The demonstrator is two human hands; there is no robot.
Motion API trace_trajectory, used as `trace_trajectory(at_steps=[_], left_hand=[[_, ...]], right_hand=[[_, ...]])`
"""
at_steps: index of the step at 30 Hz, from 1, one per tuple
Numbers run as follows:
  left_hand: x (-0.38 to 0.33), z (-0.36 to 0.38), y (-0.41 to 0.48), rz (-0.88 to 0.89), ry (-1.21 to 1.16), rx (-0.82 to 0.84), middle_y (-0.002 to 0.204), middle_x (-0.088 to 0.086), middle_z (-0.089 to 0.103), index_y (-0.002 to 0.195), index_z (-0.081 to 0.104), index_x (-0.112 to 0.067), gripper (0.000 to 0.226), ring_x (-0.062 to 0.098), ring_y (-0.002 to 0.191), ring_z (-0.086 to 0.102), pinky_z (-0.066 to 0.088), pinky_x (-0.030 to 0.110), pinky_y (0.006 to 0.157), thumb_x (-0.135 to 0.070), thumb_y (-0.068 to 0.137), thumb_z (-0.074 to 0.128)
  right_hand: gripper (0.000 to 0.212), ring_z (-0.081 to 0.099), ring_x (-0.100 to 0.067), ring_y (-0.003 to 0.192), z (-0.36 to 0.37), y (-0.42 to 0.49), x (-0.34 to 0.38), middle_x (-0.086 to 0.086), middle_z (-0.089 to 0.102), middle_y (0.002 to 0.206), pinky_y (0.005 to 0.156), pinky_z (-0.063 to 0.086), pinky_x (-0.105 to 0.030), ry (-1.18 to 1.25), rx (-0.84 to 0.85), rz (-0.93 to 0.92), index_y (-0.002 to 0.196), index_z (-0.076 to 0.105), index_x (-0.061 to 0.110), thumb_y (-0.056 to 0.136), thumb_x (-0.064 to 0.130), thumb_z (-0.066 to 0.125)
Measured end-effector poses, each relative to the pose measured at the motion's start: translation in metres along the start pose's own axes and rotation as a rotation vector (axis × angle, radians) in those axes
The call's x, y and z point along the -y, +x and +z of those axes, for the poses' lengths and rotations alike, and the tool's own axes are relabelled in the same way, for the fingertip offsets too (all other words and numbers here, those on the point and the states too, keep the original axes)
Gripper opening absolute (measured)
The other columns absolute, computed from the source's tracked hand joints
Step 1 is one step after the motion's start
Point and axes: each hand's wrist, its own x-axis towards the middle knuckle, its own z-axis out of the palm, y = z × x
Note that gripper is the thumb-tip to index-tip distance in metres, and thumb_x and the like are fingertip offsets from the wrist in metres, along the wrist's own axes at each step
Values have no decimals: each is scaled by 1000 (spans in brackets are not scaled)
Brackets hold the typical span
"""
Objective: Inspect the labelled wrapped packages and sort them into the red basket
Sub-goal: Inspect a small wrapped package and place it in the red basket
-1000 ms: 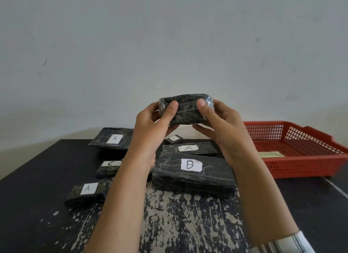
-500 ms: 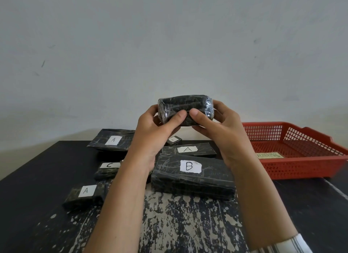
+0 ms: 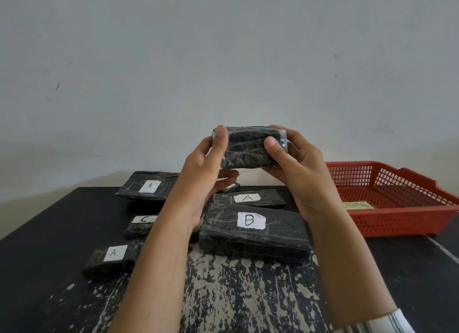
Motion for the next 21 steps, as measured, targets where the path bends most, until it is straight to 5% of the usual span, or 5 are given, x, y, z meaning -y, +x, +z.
trace_trajectory(at_steps=[4,9,15,21], left_hand=[[-3,0,-2,-63,-46,-4,100,2,73,121,69,-28,71,12,73,68,58,25,69,-79,80,41],[-2,-2,0,6,-102,-41,103,-3,77,125,69,-23,30,10,89,73,60,25,77,-39,101,60],[-1,-2,0,94,-138,-76,106,-3,80,132,64,-36,35,10,103,75,61,24,85,-21,101,65],[1,0,0,143,-84,-25,120,4,72,132,65,-39,43,12,112,72,59,25,91,-13,98,68]], right_hand=[[57,75,-16,108,-1,-2,3,-4,74,121,96,61,-36,25,32,-37,136,62,18,82,31,74],[64,69,-16,123,-2,-3,3,4,69,135,107,56,-40,53,128,-63,146,56,24,84,24,73],[80,70,-12,119,5,-6,6,1,66,138,100,60,-36,26,155,-16,150,49,32,76,43,78],[52,75,-15,110,17,-7,4,-5,70,125,83,63,-26,38,6,14,137,58,27,89,26,79]])
